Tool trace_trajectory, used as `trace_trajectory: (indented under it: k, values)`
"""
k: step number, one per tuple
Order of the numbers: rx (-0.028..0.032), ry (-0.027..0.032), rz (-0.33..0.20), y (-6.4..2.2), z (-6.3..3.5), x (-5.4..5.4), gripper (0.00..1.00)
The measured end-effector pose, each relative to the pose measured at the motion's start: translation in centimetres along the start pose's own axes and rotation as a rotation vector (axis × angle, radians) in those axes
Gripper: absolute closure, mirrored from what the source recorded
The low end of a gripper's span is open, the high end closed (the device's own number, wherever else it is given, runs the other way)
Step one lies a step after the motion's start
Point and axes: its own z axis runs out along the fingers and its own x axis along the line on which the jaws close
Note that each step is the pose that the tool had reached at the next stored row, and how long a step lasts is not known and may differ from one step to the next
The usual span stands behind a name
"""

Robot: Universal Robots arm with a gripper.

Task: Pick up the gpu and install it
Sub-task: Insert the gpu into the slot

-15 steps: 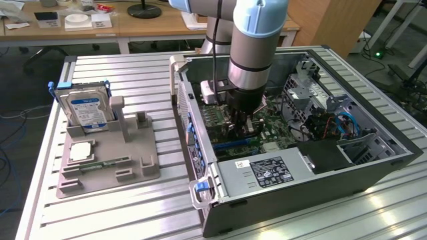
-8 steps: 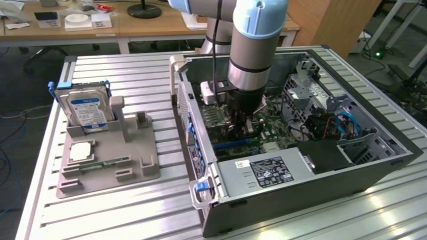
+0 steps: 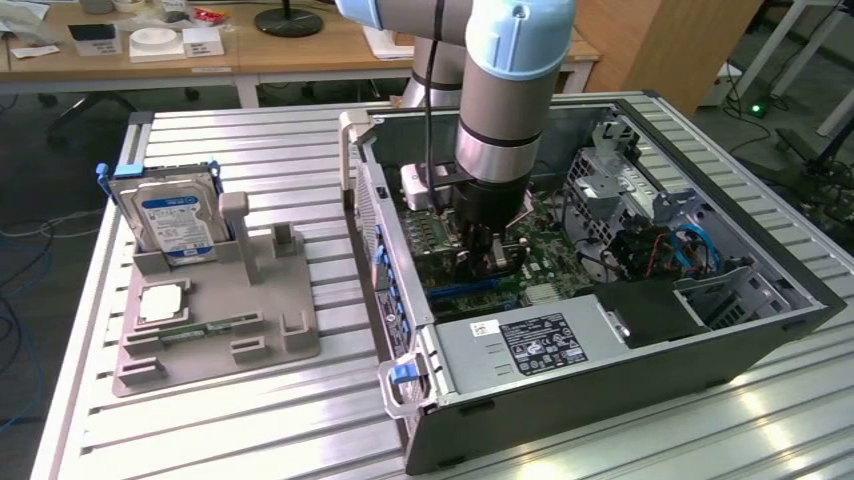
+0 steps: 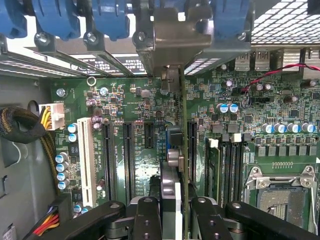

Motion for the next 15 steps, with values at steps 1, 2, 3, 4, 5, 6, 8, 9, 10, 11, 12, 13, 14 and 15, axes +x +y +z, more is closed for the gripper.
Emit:
trace_trajectory:
  k: [1, 2, 3, 4, 5, 6, 8, 9, 10, 11, 12, 13, 14, 15]
  values:
    - [0.0, 0.0, 0.0, 0.0, 0.0, 0.0, 0.72]
    - [0.0001, -0.0002, 0.0, -0.01, 0.01, 0.01, 0.72]
    - [0.0001, -0.0003, 0.0, -0.03, 0.01, 0.05, 0.72]
    - [0.0001, -0.0002, 0.001, -0.03, 0.02, 0.09, 0.72]
    - [0.0001, -0.0001, 0.001, -0.03, 0.01, 0.1, 0.72]
    - [0.0, -0.0001, 0.001, -0.03, 0.01, 0.11, 0.72]
    - [0.0, -0.0001, 0.001, -0.04, 0.01, 0.15, 0.72]
    - [0.0, 0.0, 0.001, -0.04, 0.02, 0.15, 0.72]
    - [0.0, 0.0, 0.001, -0.03, 0.02, 0.16, 0.72]
    - [0.0, 0.0001, 0.001, -0.03, 0.02, 0.18, 0.72]
    - [0.0, 0.0, 0.0, -0.03, 0.03, 0.2, 0.72]
    - [0.0, 0.0, 0.001, -0.03, 0.04, 0.21, 0.72]
    - [0.0, 0.0001, 0.001, -0.03, 0.05, 0.21, 0.72]
    - [-0.0001, 0.0001, 0.001, -0.03, 0.06, 0.22, 0.72]
